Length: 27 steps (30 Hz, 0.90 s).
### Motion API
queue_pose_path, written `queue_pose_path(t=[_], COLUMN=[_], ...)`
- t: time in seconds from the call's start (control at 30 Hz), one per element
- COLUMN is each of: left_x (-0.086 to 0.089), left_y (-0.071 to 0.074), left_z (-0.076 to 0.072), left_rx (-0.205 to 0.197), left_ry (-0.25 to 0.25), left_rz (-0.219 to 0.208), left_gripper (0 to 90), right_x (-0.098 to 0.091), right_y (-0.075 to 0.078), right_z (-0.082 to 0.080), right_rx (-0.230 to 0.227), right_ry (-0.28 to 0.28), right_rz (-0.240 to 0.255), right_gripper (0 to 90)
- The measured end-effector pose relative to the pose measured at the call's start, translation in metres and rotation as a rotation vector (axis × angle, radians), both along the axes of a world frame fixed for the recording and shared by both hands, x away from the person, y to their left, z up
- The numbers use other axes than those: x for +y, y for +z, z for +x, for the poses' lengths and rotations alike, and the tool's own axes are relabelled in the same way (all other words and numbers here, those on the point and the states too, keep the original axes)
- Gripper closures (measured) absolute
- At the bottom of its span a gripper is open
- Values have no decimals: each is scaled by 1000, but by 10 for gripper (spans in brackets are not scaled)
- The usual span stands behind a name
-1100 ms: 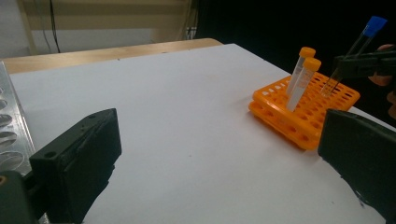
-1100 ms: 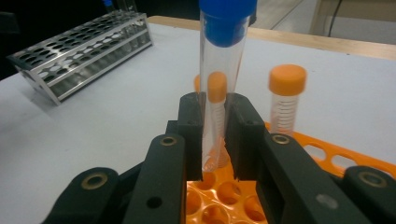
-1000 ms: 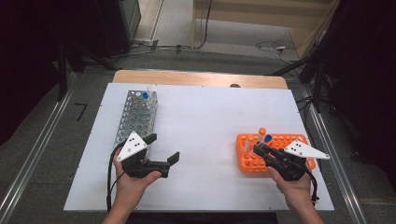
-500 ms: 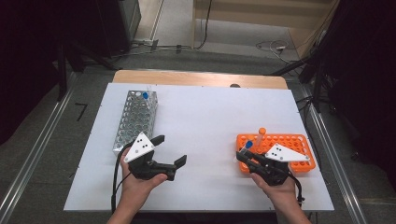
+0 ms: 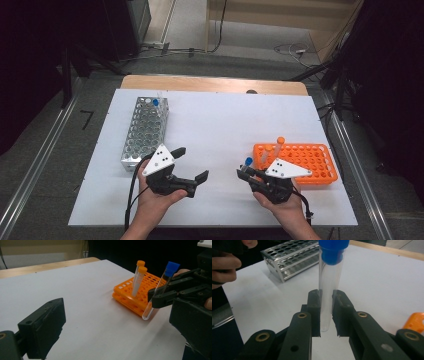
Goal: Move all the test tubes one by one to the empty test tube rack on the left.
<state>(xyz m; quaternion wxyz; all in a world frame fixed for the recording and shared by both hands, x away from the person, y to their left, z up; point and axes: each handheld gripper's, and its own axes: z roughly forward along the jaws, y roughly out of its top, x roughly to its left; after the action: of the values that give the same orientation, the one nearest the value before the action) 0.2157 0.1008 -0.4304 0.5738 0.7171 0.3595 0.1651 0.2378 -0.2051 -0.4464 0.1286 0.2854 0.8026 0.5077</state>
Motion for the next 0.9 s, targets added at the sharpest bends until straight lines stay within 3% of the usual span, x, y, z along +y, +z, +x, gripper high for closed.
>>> queue_pose_path(t=[0.53, 0.73, 0.9], left_x=[-21, -31, -40], left_y=[-1, -1, -2], left_z=[-3, -6, -7], left_rx=[-8, -18, -26], left_ry=[-75, -130, -185], left_rz=[-10, -14, -13], left_gripper=[84, 192, 354], right_x=[29, 35, 40], right_y=[-9, -10, -12], right_z=[-9, -11, -13], right_rx=[16, 16, 20], right_ry=[99, 122, 143], right_rz=[-31, -40, -44], right_gripper=[752, 752, 752])
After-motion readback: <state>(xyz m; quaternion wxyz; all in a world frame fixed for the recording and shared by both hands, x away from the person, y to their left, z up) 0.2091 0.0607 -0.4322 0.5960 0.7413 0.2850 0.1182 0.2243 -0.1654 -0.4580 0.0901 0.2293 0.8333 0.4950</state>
